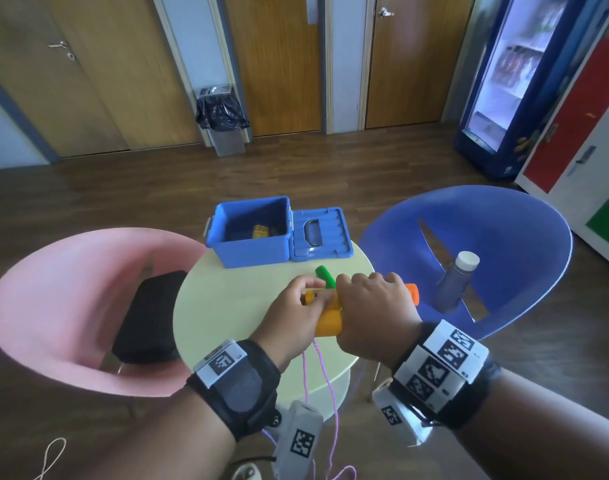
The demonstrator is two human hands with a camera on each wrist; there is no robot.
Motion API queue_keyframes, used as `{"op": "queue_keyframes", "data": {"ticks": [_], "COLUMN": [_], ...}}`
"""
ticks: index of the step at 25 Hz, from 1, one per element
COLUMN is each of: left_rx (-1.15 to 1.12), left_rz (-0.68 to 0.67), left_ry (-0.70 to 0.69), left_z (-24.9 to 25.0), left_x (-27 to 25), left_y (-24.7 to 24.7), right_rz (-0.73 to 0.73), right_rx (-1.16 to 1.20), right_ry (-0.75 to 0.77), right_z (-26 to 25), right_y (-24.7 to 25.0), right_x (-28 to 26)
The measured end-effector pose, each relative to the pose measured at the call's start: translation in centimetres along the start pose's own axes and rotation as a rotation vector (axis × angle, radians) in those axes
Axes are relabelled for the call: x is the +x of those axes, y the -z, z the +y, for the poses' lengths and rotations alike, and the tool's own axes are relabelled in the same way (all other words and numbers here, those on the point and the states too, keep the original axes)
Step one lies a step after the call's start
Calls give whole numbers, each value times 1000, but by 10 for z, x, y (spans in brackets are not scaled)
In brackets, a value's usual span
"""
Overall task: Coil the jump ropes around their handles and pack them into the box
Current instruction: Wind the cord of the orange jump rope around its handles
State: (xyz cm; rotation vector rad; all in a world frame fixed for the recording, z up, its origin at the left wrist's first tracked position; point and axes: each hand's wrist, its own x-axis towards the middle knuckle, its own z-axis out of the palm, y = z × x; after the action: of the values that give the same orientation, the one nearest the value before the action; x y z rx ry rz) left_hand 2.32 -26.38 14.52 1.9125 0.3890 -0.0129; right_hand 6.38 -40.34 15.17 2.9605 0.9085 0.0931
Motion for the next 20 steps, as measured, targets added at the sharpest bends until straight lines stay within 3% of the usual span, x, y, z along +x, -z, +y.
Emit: {"op": "queue_keyframes", "data": {"ticks": [3, 6, 11, 16, 20], "left_rx": [-180, -84, -78, -72, -109], "left_rz": [7, 28, 64, 61, 98], "left_ry": [97, 43, -11, -22, 0], "left_z": [3, 2, -1, 0, -1], "left_x": [-3, -4, -3, -1, 0], "left_y": [-1, 6, 23, 25, 23], "right_rz": [-9, -2, -3, -22, -2], "right_rx": [8, 71, 138, 126, 140], "right_ry": [-24, -9, 140, 48, 73], "right_z": [-4, -6, 3, 5, -2], "right_y": [6, 7, 8, 15, 17], "right_x": [3, 6, 0, -9, -10]}}
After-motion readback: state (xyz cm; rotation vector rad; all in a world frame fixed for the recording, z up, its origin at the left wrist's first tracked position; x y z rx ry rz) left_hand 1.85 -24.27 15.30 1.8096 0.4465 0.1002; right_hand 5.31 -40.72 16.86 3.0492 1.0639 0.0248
